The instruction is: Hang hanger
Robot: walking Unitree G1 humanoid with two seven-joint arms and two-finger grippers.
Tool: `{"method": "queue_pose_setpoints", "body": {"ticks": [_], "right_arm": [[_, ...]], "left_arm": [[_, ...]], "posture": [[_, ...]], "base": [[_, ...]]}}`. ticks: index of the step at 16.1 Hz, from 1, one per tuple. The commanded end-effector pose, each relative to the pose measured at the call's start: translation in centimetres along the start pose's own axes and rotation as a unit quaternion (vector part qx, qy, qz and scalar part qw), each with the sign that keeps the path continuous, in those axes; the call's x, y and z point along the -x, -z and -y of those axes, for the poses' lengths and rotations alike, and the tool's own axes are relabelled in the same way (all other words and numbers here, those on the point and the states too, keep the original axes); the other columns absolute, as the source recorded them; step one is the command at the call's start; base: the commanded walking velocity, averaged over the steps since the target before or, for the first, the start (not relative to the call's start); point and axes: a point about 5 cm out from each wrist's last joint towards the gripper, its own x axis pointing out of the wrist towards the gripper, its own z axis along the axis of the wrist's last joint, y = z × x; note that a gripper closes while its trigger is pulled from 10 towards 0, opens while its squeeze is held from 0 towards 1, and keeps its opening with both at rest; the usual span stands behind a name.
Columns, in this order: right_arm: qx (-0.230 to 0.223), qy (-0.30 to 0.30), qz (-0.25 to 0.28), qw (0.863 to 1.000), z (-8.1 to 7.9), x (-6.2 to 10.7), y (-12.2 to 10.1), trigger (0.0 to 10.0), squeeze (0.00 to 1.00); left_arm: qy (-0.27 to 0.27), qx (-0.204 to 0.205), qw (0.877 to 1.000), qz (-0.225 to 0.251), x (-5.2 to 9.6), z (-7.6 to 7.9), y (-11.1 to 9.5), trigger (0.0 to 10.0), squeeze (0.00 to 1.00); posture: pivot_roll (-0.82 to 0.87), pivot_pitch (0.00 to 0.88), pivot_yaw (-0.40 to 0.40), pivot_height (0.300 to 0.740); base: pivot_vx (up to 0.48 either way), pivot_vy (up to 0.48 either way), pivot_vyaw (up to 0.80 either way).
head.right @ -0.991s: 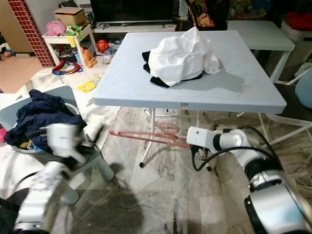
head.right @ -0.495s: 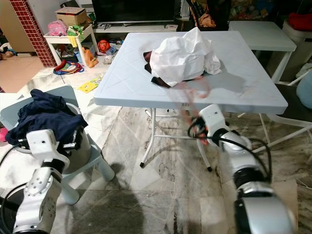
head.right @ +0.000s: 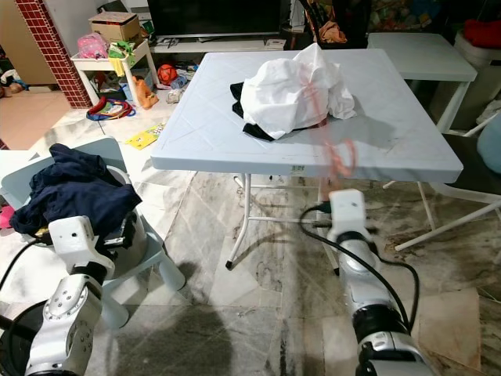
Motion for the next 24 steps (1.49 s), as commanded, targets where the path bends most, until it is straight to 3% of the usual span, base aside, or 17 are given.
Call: {"method": "queue_pose_setpoints", "body": {"ticks": [1,4,9,13,19,24], "right_arm": [[-0.001,0.01,0.003,1.0,0.1,0.1,-0.3,10.0,0.0],[0.0,0.006,-0.019,1.0,-0.7,1.5,1.5,10.0,0.0],[0.001,-0.004,-0.064,0.998,-1.9,3.3,4.3,10.0,0.0],[0.01,0.001,-0.082,0.997,-1.2,4.7,5.6,10.0,0.0],[-0.004,-0.004,-0.124,0.992,-1.9,5.3,7.6,10.0,0.0],[-0.014,0.002,-0.134,0.991,-2.1,5.5,8.4,10.0,0.0]], "left_arm": [[-0.001,0.002,1.0,-0.013,0.5,-0.1,0.5,10.0,0.0],[0.007,0.01,0.999,-0.037,1.5,0.1,2.0,10.0,0.0],[0.029,0.014,0.997,-0.073,1.5,1.5,3.9,10.0,0.0],[0.041,0.01,0.994,-0.101,2.0,1.6,5.2,10.0,0.0],[0.038,-0.006,0.989,-0.139,2.0,1.1,7.3,10.0,0.0],[0.047,-0.015,0.988,-0.147,1.1,0.7,7.6,10.0,0.0]], "posture": [[-0.11,0.0,0.051,0.74],[-0.12,0.0,0.061,0.74],[-0.12,0.0,0.066,0.74],[-0.14,0.0,0.071,0.74],[-0.14,0.0,0.085,0.74],[-0.16,0.0,0.119,0.74]], "base": [[0.0,0.0,-0.59],[0.0,0.0,-0.8],[0.0,0.055,-0.79],[0.0,0.308,-0.79],[0.0,0.313,-0.77],[0.0,0.332,0.0]]}}
